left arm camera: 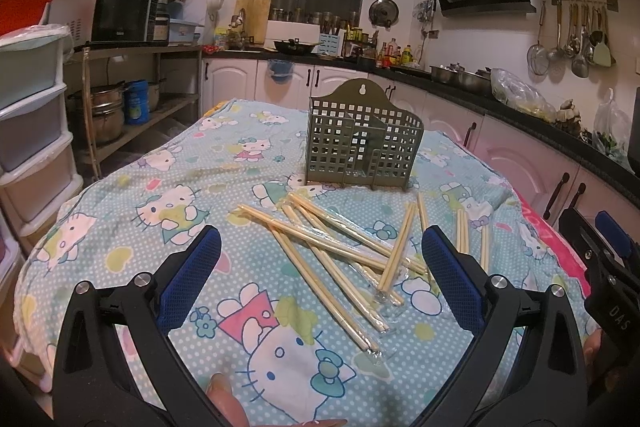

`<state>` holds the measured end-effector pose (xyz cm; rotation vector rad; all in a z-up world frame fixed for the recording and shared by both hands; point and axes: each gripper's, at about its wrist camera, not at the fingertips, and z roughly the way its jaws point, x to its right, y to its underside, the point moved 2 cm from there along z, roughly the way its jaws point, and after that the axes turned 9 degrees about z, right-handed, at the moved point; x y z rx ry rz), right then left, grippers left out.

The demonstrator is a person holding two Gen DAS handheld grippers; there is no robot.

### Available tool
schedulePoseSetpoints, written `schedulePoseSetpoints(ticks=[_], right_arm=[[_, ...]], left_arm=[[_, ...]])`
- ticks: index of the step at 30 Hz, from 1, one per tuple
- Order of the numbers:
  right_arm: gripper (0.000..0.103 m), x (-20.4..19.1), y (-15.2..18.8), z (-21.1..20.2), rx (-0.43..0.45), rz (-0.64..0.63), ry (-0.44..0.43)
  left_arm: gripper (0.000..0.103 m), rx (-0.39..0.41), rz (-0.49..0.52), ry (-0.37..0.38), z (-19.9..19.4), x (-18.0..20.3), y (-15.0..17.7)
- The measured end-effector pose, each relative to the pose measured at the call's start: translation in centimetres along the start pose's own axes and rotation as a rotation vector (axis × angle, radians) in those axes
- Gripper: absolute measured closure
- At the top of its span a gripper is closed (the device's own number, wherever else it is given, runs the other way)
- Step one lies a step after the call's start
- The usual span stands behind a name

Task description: Organize utensils

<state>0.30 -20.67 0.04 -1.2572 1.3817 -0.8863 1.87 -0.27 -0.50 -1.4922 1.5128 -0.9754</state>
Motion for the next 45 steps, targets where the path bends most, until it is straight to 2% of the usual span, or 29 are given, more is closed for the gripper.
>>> schedulePoseSetpoints(ticks=[19,29,41,45], right_arm=[[0.006,-0.4,0.7,0.5,-0.016,-0.011,-0.015],[0.006,-1.1,0.4,2.3,-0.059,-0.043,-0.068],[0.006,-2.3,-0.3,6.6,-0.163,-0.073,-0.124],[0.006,-2.6,-0.3,7.8,-0.193,-0.091,-0.128]], left_arm=[[0.011,-0.007,-0.01,-0.001,0.2,-1.0,0.3],[0.011,-0.039,-0.04,-0.015,1.3,-2.5,0.5],[0.011,-0.147,-0.123,-0.028,4.2,-5.8,0.4],[0.011,-0.2,-0.171,0.003,5.9,-7.1,0.2]])
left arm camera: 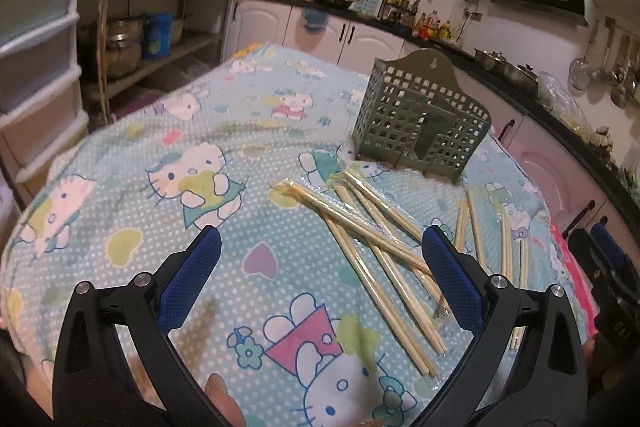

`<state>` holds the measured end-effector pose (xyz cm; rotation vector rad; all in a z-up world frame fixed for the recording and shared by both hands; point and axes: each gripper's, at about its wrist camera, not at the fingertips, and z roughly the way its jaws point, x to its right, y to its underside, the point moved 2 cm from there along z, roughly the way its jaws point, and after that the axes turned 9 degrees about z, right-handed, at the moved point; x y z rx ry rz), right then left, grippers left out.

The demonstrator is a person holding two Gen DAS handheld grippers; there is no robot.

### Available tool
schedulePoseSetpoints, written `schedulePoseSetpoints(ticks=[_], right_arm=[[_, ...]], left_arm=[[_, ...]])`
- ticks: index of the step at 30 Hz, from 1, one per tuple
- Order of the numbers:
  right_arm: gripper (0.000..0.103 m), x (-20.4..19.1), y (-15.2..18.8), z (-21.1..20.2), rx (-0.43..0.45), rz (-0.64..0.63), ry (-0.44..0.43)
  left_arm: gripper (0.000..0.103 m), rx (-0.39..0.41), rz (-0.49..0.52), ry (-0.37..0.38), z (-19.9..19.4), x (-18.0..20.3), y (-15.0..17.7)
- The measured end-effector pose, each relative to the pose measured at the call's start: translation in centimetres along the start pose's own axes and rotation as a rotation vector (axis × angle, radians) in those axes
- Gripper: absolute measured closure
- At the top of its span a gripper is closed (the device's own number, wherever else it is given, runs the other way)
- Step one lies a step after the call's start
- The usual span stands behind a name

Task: Organize utensils
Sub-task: 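Close the left gripper on a wrapped chopstick while the right gripper grasps another chopstick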

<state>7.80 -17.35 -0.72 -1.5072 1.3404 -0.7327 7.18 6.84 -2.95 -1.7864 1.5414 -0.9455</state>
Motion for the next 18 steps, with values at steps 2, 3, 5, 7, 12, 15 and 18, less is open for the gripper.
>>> schedulePoseSetpoints(ticks=[2,3,5,7,12,15,18], right_arm=[[0.006,0.1,-0.2,0.6,-0.013,-0.006,0.001],[0.006,0.1,-0.4,1.0,-0.018,-0.007,0.003],[0.006,0.3,-0.7,1.7,-0.034,-0.003,0.007],[0.006,0.5,-0.9,2.5,-0.047,0.0,0.013],[0.006,1.3,-1.6,4.5,-0.086,-0.002,0.032],[0.006,1.9,-2.1,5.8,-0.113,0.011,0.043],[0.006,2.6,-2.6,7.2,-0.147,0.03,0.053]], left_arm=[[0.011,-0.017,-0.005,0.001,0.6,-0.2,-0.3],[0.011,-0.028,-0.01,0.014,1.0,-0.3,-0.5],[0.011,-0.049,-0.023,0.029,1.8,-0.5,-0.8],[0.011,-0.069,-0.033,0.045,2.4,-0.6,-1.1],[0.011,-0.127,-0.093,0.084,4.5,-1.4,-1.6],[0.013,-0.149,-0.128,0.113,5.5,-1.9,-2.0],[0.02,-0.165,-0.146,0.126,6.3,-2.2,-2.3]])
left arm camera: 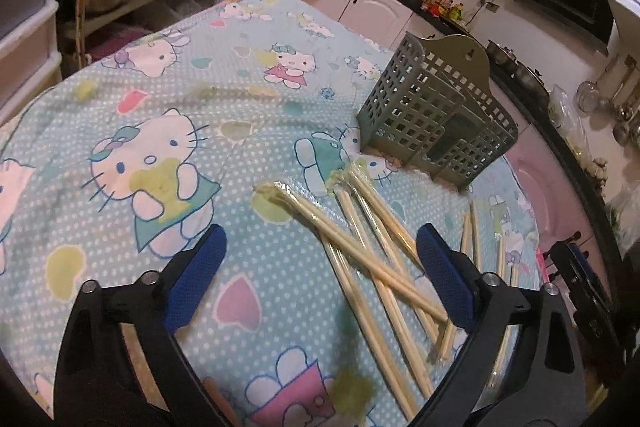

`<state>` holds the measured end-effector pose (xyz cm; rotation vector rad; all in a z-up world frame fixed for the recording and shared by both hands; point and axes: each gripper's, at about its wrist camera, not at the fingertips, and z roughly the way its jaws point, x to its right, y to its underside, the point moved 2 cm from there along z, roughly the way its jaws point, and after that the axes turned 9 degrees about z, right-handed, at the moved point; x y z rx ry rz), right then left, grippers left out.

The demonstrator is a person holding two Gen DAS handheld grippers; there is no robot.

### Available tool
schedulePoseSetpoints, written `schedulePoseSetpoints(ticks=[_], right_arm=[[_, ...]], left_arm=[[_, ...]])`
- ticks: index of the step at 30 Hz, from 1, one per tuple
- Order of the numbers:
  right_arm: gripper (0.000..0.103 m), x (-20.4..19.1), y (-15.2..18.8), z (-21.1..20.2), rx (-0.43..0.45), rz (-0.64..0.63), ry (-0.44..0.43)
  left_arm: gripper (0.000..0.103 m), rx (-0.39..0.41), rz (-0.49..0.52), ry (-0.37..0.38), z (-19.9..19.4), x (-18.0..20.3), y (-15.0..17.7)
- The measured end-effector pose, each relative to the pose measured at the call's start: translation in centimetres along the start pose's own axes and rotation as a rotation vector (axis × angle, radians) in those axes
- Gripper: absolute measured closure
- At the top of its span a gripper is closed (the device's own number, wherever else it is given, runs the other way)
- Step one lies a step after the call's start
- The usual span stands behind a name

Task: Organize utensils
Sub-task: 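Close the left gripper on a wrapped chopstick while the right gripper grasps another chopstick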

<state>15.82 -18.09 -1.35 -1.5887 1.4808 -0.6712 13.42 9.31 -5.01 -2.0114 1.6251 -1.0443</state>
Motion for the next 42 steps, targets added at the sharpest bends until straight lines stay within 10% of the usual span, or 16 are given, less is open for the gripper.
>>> schedulePoseSetpoints(ticks=[20,42], right_arm=[[0.033,2.8,-2.3,10.1,-0.293,0.135,0.006],[0.089,5.1,-2.9,17.2,-0.483,0.279,0.007]], left_arm=[[0.051,-0.116,-0.151,0.086,4.4,-2.5,-2.0],[0.096,-0.109,-0.105,0.061,5.2,-2.7,-4.3]])
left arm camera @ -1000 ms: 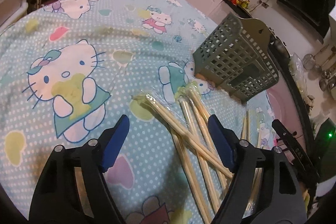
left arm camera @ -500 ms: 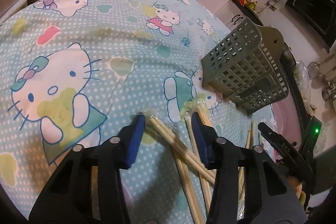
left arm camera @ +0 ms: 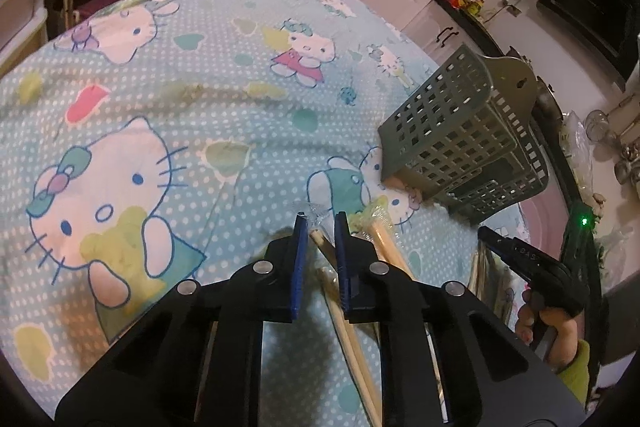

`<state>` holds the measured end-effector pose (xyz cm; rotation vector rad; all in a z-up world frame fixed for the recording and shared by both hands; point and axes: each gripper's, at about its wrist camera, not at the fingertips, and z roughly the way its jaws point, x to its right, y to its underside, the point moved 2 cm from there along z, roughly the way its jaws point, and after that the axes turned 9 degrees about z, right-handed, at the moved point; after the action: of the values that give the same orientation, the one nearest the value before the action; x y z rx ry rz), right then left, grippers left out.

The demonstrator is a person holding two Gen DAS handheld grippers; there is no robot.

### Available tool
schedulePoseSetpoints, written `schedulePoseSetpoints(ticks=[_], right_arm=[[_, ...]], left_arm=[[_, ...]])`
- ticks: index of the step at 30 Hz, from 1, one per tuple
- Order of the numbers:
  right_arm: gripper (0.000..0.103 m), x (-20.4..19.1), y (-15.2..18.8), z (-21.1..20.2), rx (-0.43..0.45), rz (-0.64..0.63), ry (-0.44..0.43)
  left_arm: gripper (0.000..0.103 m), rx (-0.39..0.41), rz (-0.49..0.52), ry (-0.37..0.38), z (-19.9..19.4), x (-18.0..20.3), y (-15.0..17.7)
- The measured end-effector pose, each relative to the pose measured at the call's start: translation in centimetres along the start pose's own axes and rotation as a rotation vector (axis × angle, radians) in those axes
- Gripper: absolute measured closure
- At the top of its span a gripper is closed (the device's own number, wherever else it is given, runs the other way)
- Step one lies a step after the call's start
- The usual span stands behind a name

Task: Organize utensils
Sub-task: 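Close the left gripper on a wrapped chopstick while the right gripper grasps another chopstick, then lift the left gripper's chopstick over the green caddy while the right gripper carries its chopstick there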

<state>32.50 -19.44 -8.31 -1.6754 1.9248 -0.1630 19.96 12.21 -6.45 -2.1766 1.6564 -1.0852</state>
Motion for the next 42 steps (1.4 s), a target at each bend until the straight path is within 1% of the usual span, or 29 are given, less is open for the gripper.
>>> schedulePoseSetpoints(ticks=[4,8,12,19,27,33,42], right_arm=[[0.091,0.8,-0.7,0.1,-0.01,0.025,-0.044],[0.091,1.6,-1.2,-1.5,0.002,0.049,-0.105],[0.092,1.6,-0.9,-3.9,0.032,0.043,-0.153],[0.092,0.9,-0.1,-9.2,0.116,-0.028,-0.222],[0.092,-0.6,0.5,-13.2,0.183,-0.087,-0.271],[0.093,-1.9,1.2,-16.3,0.237,-0.13,-0.303],[0.093,-3.9,1.5,-21.2,0.357,-0.208,-0.325]], left_arm=[[0.097,0.015,0.022,0.008,-0.5,0.6,-0.3],[0.098,0.038,0.049,0.013,-1.3,1.5,-0.9],[0.099,0.072,0.083,0.02,-2.5,2.7,-1.5],[0.1,0.123,0.15,0.016,-4.5,5.1,-2.8],[0.101,0.192,0.223,0.026,-7.4,8.0,-4.5],[0.101,0.225,0.275,0.033,-9.2,10.0,-5.3],[0.102,0.267,0.337,0.071,-11.4,12.7,-6.6]])
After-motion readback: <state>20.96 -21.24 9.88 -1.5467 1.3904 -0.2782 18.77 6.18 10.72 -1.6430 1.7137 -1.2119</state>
